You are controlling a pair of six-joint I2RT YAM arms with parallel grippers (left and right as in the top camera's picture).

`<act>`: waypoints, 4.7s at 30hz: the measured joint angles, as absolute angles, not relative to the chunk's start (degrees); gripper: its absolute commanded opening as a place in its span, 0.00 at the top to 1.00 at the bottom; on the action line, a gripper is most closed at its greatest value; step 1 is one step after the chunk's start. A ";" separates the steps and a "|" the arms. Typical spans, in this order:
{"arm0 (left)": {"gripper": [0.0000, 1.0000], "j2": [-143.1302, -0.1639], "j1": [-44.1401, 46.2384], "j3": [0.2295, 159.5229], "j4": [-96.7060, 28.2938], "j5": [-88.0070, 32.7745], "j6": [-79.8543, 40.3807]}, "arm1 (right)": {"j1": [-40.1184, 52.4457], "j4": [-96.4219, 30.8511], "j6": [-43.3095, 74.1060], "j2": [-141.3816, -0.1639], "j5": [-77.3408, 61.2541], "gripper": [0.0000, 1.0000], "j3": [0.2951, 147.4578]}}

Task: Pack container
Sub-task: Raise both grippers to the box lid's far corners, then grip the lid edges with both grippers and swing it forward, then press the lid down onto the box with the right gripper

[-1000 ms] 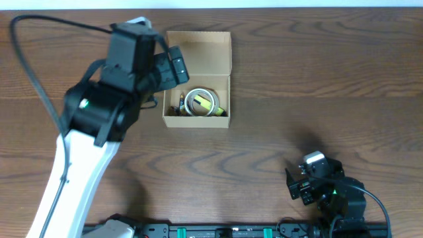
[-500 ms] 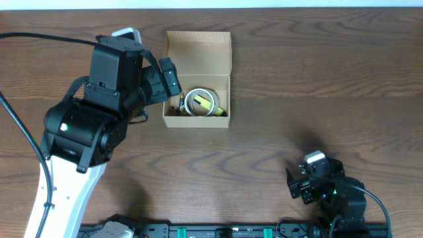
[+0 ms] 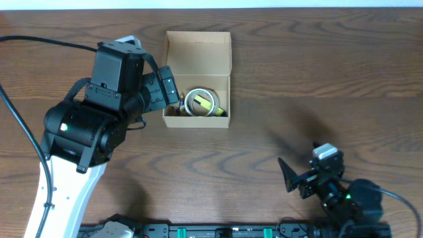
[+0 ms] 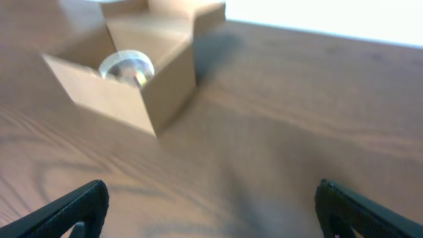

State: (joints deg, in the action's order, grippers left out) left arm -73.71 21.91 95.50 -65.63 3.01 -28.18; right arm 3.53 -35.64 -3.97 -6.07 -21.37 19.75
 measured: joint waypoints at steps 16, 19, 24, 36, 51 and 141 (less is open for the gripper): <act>0.00 -74.08 9.69 95.50 -64.12 1.61 -28.45 | 3.42 -40.91 1.08 -71.64 -27.62 0.01 71.16; 0.31 -74.91 5.17 95.50 -61.65 0.91 -29.34 | 3.42 -37.06 1.13 -78.02 -27.92 0.01 74.46; 0.68 -77.17 1.08 95.50 -60.34 0.45 -30.74 | 3.40 -28.84 2.20 -85.84 -29.98 0.28 74.96; 0.94 -92.71 -4.36 95.50 -47.57 0.78 -31.51 | 3.40 -21.15 16.08 -98.13 -27.27 0.99 74.96; 0.94 -117.89 -9.32 95.50 -32.75 -23.18 -32.36 | 5.67 -7.86 29.52 -114.98 -30.28 0.98 74.96; 0.94 -105.82 -3.27 107.28 -72.23 -18.13 -12.62 | 37.04 -25.34 23.86 -101.19 -22.79 0.99 75.29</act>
